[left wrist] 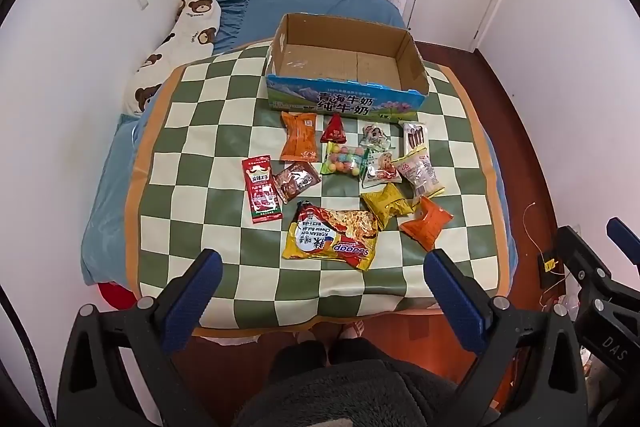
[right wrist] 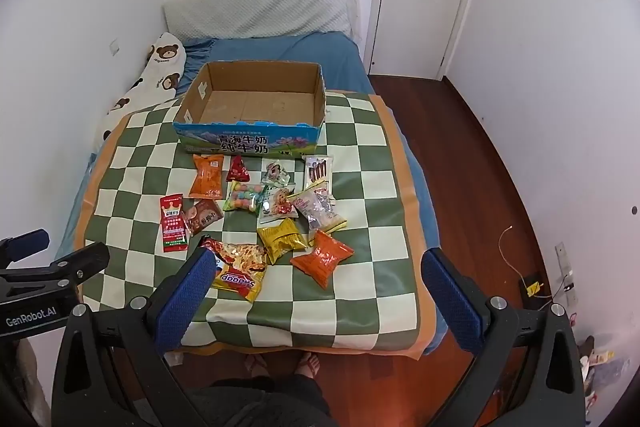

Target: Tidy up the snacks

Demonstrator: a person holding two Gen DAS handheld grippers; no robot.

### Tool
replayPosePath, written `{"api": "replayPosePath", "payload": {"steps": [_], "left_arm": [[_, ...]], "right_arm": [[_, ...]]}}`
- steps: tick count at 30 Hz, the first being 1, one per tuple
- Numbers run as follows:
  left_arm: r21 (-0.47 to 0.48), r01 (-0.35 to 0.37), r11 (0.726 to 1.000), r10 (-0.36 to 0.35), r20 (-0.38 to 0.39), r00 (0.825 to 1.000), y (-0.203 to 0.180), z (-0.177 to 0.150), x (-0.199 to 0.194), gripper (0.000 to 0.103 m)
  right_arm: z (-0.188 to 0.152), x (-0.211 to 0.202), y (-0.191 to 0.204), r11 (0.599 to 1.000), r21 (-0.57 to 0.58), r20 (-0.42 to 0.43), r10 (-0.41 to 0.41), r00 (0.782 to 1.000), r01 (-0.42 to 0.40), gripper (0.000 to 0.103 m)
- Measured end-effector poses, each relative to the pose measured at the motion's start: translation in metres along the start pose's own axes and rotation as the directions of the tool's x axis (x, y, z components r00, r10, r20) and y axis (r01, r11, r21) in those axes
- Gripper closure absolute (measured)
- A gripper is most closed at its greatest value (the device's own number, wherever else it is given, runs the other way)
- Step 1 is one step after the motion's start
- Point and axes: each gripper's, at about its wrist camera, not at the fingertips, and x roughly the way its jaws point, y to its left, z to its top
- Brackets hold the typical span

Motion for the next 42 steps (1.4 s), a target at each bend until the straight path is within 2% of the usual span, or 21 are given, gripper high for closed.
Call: {"api": "replayPosePath", "payload": {"steps": [6, 15, 17, 42], "left_arm": [[0.012, 0.001, 1.000, -0.001, -0.015, 1.000, -0.006, 0.006, 0.002, 0.000], [-0.001, -0.006, 1.000, 0.006, 0.003, 1.000, -0.002, 0.000, 0.006, 0.000], [-0.001, -0.003, 1.000, 0.003, 0.004, 1.000, 0.003, 0.001, -0.002, 0.000], [0.007, -0.001, 1.000, 0.001, 0.016, 1.000, 0.012, -0.001, -0.013, 0.000]], "right_arm": [[-0.001, 0.000, 0.001, 1.000, 0.000, -0.012, 0.019, 1.000, -0.019, 0.000], [-0.005, -0.002, 0.012, 1.000, 0.004, -0.016, 0.019, 1.000, -0.019, 0.000], [-0.009, 0.000, 0.001, 0.999, 0.033, -0.019, 0.033, 0.999, -0.033, 0.000], [-0.012, -0.003, 0.001, 0.998, 0.048, -0.023, 0.039, 0.999, -0.038, 0.000]]}}
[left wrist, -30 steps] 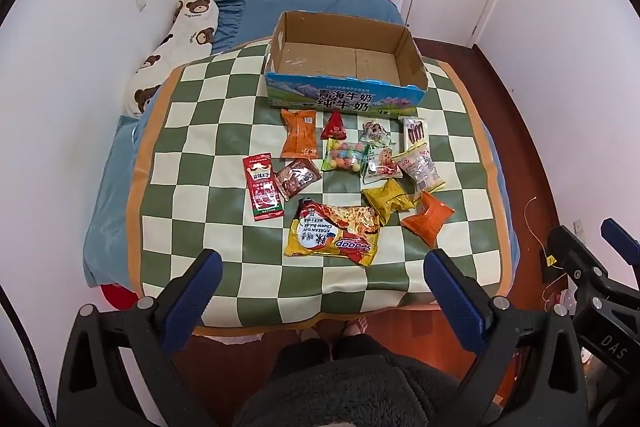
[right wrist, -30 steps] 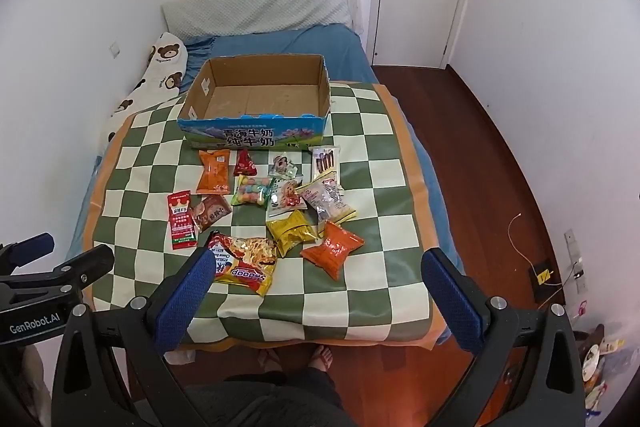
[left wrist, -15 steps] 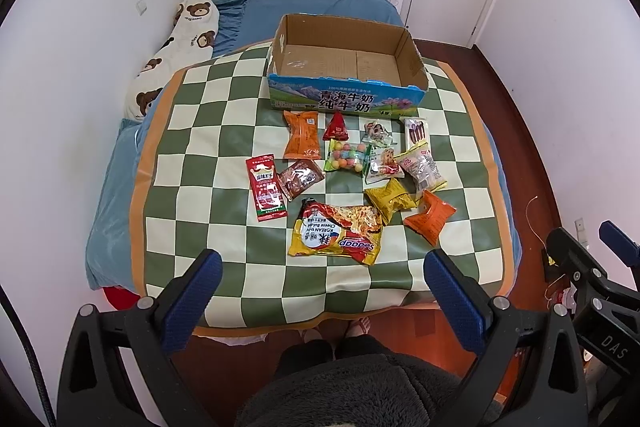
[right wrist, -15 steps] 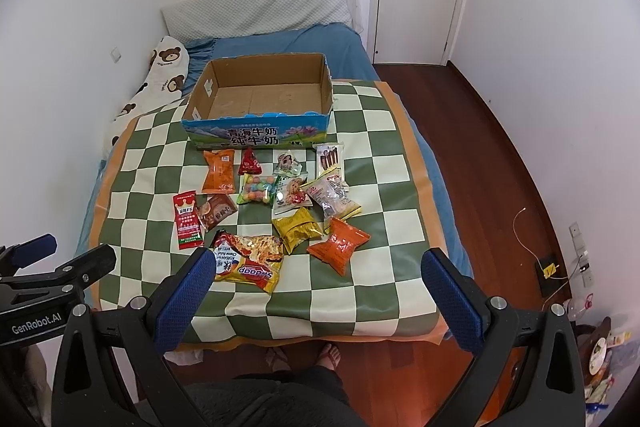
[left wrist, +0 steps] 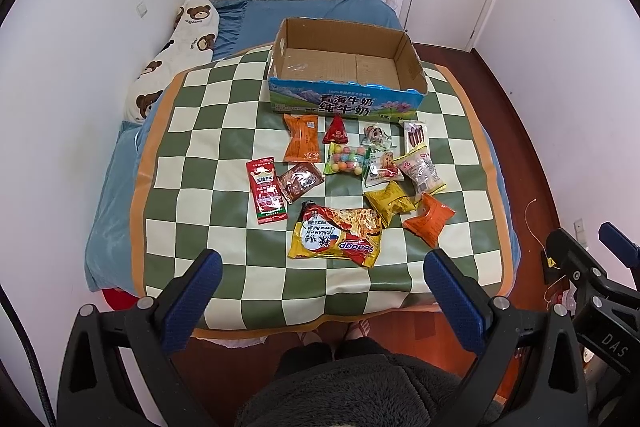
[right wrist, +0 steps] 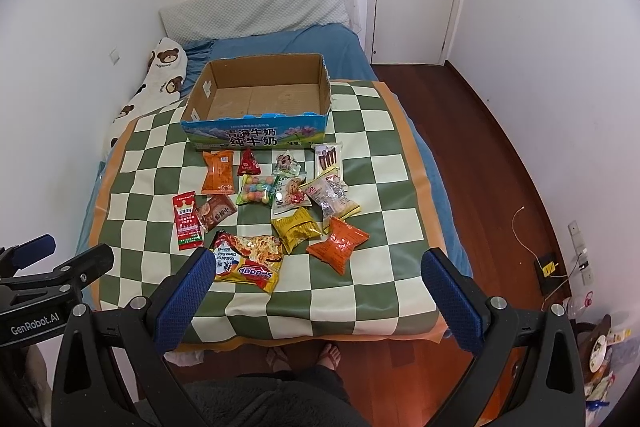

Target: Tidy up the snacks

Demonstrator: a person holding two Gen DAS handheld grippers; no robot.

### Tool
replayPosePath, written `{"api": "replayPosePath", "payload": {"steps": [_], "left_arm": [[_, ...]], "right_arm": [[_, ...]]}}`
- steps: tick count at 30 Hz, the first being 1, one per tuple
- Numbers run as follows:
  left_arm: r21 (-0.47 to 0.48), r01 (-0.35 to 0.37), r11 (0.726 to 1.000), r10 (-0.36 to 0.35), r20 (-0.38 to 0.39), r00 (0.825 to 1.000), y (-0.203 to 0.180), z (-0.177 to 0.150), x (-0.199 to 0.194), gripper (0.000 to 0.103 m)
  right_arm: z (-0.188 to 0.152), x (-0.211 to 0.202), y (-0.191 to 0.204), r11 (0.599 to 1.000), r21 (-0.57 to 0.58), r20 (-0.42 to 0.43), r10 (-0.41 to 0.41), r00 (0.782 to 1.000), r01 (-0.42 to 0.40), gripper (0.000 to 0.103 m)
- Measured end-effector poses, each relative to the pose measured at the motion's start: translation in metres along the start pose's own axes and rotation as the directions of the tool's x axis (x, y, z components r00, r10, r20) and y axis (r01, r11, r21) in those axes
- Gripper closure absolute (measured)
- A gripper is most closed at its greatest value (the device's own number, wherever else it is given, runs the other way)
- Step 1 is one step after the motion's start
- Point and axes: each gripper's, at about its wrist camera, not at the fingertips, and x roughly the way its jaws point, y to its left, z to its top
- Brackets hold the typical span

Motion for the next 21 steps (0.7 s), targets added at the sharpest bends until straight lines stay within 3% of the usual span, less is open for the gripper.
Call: {"api": "replayPosePath", "payload": {"steps": [21], "left_arm": [[-0.002, -0.003, 1.000, 0.003, 0.003, 1.000, 0.0042, 0.0000, -0.0029, 0.000]], "right_arm": [[-0.0016, -0.0006, 0.0028, 1.000, 0.005, 0.009, -0.004, 1.000, 0.004, 0.000]]}}
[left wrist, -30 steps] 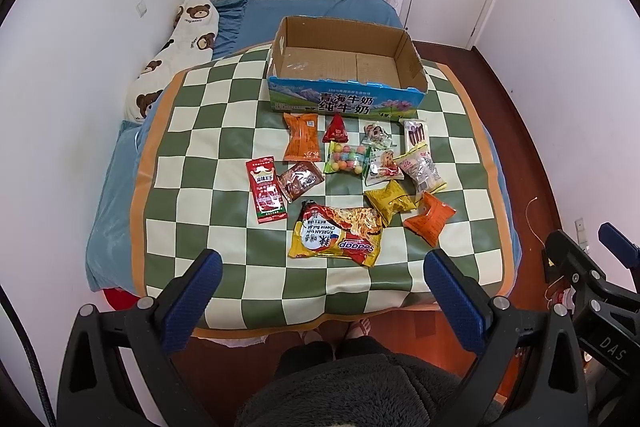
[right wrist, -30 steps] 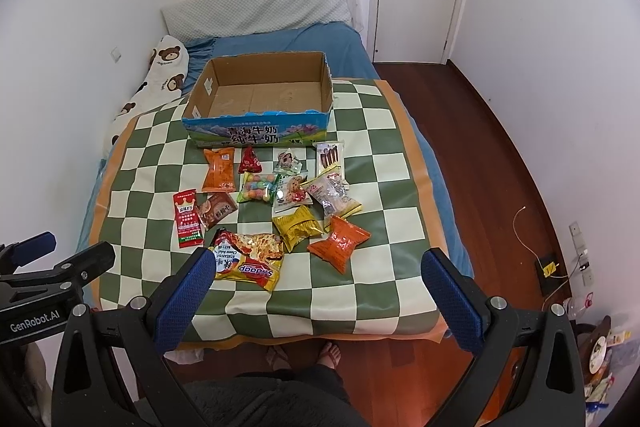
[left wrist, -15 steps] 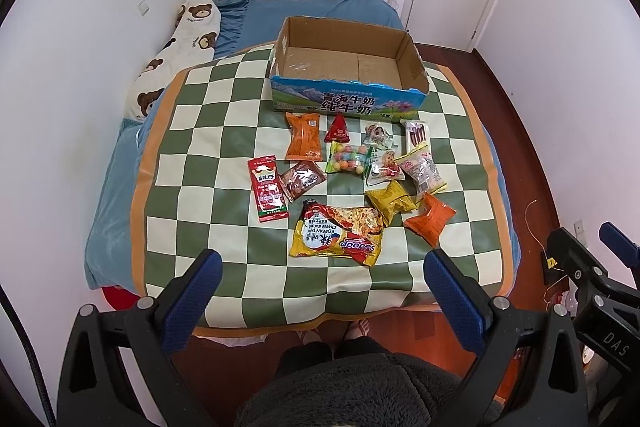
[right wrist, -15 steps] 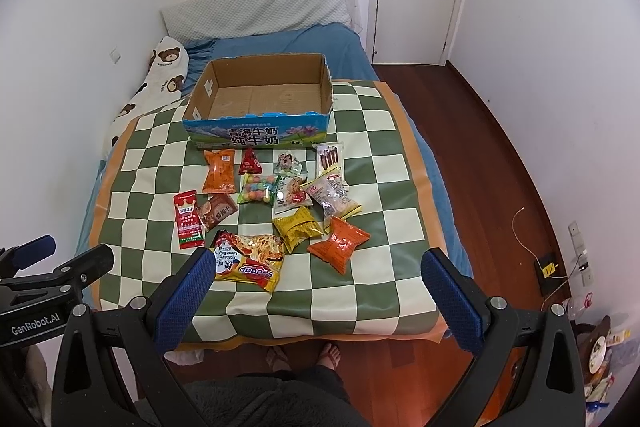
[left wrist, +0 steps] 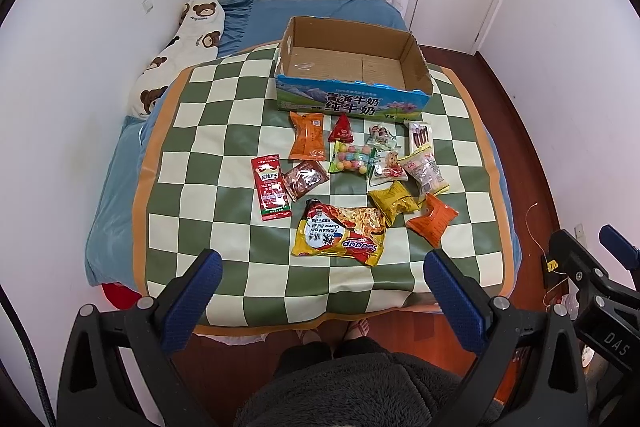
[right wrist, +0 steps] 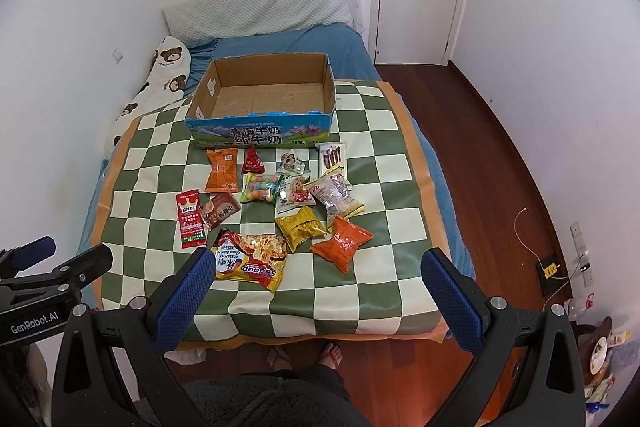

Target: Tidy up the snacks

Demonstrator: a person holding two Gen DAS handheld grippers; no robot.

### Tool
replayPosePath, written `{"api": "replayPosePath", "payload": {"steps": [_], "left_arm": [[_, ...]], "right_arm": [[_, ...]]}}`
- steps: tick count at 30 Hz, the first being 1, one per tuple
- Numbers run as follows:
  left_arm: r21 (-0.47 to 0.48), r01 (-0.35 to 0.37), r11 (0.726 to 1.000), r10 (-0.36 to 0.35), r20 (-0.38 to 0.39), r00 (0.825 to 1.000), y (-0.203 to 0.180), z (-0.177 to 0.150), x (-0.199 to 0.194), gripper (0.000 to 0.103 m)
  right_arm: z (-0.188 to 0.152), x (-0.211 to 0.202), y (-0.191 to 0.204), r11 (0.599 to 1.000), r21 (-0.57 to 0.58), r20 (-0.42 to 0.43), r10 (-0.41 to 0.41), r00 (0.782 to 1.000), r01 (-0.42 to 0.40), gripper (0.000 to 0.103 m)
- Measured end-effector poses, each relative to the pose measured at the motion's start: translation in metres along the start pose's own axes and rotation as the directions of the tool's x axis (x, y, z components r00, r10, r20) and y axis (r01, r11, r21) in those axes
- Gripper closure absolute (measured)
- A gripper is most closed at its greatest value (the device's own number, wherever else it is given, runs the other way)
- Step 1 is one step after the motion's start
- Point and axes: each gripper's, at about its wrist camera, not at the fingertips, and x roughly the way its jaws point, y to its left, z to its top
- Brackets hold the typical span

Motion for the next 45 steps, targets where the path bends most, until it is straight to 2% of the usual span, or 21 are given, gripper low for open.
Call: {"api": "replayPosePath", "payload": {"steps": [28, 32, 38, 42, 45], "left_arm": [[-0.005, -0.015, 1.000, 0.015, 0.010, 1.000, 0.004, -0.001, 0.001, 0.000], [-0.059, -0.046, 0.997, 0.044, -0.046, 0.998, 0.013, 0.003, 0.035, 0.000], [-0.129, -0.102, 0.986, 0.083, -0.152, 0.985, 0.029, 0.010, 0.102, 0.000], [-0.160, -0.119, 0.980, 0.079, -0.233, 0.969, 0.035, 0.009, 0.146, 0.000], [-0.193, -0.113, 0.975, 0.048, -0.311, 0.949, 0.036, 0.008, 0.184, 0.000]], "right_arm": [[-0.001, 0.000, 0.002, 1.000, 0.007, 0.005, -0.004, 1.000, 0.004, 0.000], [0.000, 0.014, 0.000, 0.999, 0.037, -0.006, -0.013, 1.000, 0.013, 0.000], [0.001, 0.077, -0.024, 0.995, 0.092, -0.078, -0.032, 0.996, 0.040, 0.000], [-0.002, 0.123, -0.035, 0.994, 0.093, -0.143, -0.044, 0.989, 0.058, 0.000], [-0.008, 0.164, -0.042, 0.994, 0.092, -0.197, -0.040, 0.980, 0.059, 0.000]]}}
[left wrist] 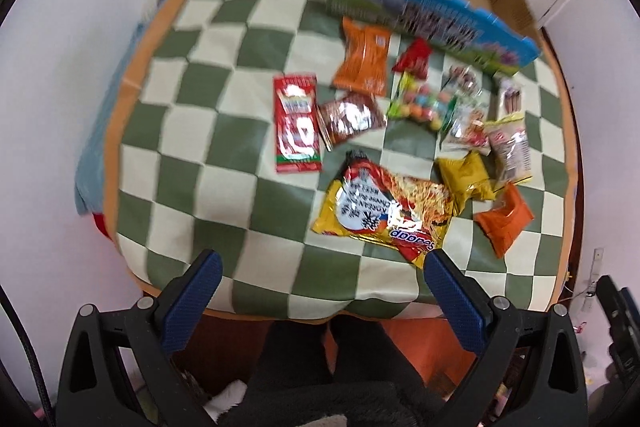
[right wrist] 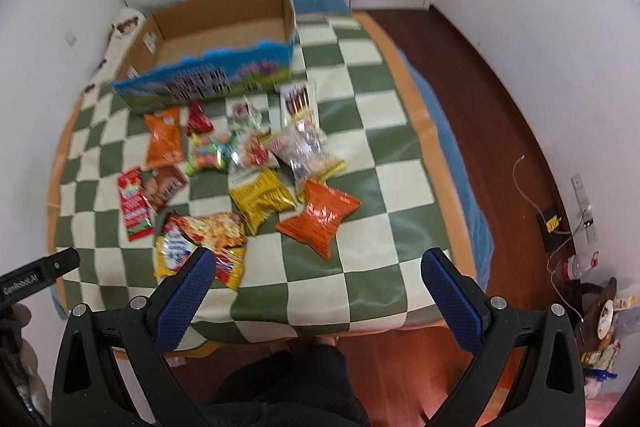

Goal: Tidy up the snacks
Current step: 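Grasp the Cheese Buldak noodle pack with left tool while right tool grasps the clear bread bag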

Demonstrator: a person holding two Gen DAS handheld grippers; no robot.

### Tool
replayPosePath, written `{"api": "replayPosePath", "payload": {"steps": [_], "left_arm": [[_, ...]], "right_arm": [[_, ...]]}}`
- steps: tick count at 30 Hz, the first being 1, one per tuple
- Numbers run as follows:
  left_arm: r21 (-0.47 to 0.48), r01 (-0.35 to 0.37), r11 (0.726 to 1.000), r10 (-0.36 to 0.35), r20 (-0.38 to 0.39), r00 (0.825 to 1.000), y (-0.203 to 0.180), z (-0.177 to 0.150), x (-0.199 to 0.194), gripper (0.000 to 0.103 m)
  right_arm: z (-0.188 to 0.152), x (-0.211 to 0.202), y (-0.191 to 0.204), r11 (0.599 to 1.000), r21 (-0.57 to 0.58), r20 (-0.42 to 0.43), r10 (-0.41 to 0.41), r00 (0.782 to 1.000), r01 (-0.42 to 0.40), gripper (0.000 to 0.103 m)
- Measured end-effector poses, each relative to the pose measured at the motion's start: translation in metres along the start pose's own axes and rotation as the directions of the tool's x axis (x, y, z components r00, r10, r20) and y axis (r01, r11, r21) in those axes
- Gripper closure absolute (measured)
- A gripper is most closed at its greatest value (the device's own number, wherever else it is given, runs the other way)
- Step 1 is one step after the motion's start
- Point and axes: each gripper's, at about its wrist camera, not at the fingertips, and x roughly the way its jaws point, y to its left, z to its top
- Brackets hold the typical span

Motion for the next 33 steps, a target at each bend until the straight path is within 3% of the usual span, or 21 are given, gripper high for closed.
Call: {"api": "replayPosePath", "payload": {"steps": [5, 9, 11, 13, 16, 20, 23, 26, 27, 29, 33], "left_arm": [[-0.074, 0.079, 0.994, -0.090, -0.162, 0.983, -0.013, 0.009, 0.057, 0.000], [-0.185, 0.153, 0.971, -0.201, -0.282, 0.938, -0.028, 0.017, 0.103, 0.002], [-0.269, 0.202, 0.942, -0.283, -0.308, 0.908, -0.032, 0.022, 0.121, 0.004], [-0.382, 0.232, 0.894, -0.369, -0.339, 0.865, -0.033, 0.027, 0.142, 0.008], [-0.525, 0.209, 0.825, -0.432, -0.346, 0.833, -0.031, 0.034, 0.168, 0.009], [-0.638, 0.128, 0.759, -0.456, -0.381, 0.804, -0.036, 0.035, 0.200, 0.009], [-0.691, 0.058, 0.721, -0.426, -0.376, 0.823, -0.038, 0.033, 0.209, 0.009], [-0.703, 0.012, 0.711, -0.374, -0.364, 0.853, -0.041, 0.029, 0.210, 0.010], [-0.688, 0.002, 0.726, -0.349, -0.366, 0.863, -0.042, 0.028, 0.208, 0.013], [-0.619, -0.022, 0.785, -0.273, -0.377, 0.885, -0.056, 0.030, 0.203, 0.016], [-0.325, -0.058, 0.944, -0.054, -0.324, 0.944, -0.096, 0.047, 0.186, 0.028]], "right_arm": [[0.004, 0.068, -0.008, 0.998, 0.036, -0.079, 0.047, 0.996, -0.044, 0.000], [0.014, 0.112, -0.014, 0.996, 0.073, -0.112, 0.062, 0.992, -0.054, 0.000], [0.019, 0.127, -0.015, 0.995, 0.085, -0.131, 0.058, 0.990, -0.047, 0.000], [0.024, 0.141, -0.020, 0.993, 0.105, -0.143, 0.075, 0.987, -0.060, 0.000], [0.029, 0.156, -0.029, 0.987, 0.137, -0.139, 0.104, 0.985, -0.085, 0.000], [0.033, 0.167, -0.034, 0.986, 0.141, -0.147, 0.114, 0.983, -0.093, 0.000], [0.035, 0.171, -0.039, 0.984, 0.142, -0.144, 0.128, 0.981, -0.107, 0.000], [0.035, 0.174, -0.044, 0.983, 0.135, -0.147, 0.141, 0.979, -0.121, 0.000], [0.035, 0.175, -0.046, 0.983, 0.133, -0.150, 0.143, 0.978, -0.123, 0.000], [0.035, 0.180, -0.052, 0.983, 0.133, -0.159, 0.149, 0.976, -0.129, 0.000], [0.037, 0.186, -0.061, 0.980, 0.142, -0.167, 0.161, 0.973, -0.137, 0.000]]}}
